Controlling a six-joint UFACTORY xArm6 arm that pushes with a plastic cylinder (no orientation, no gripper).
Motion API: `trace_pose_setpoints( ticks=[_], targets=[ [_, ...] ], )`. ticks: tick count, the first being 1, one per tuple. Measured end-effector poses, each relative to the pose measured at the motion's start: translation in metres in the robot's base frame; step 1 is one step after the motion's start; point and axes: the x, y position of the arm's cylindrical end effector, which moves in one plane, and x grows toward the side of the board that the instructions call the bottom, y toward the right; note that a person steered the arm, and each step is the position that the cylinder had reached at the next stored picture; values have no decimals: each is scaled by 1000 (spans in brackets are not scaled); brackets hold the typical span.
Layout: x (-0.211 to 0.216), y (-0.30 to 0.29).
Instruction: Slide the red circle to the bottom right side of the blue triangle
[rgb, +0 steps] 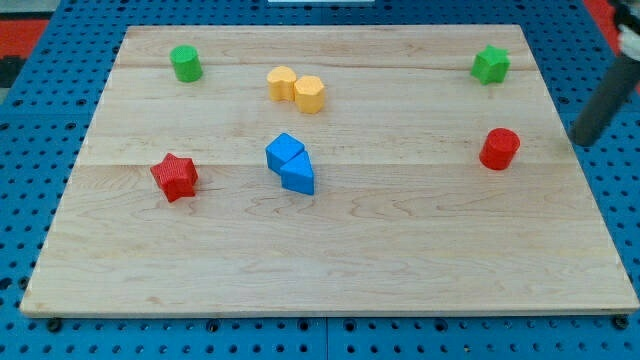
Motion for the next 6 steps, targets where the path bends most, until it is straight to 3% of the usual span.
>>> trace_pose_setpoints(
  ticks=[1, 2, 3, 4, 5, 6],
  targets=[
    [24, -76],
    [75, -134],
    [81, -148],
    [59, -102],
    [38, -99],
    [58, -172]
  ],
)
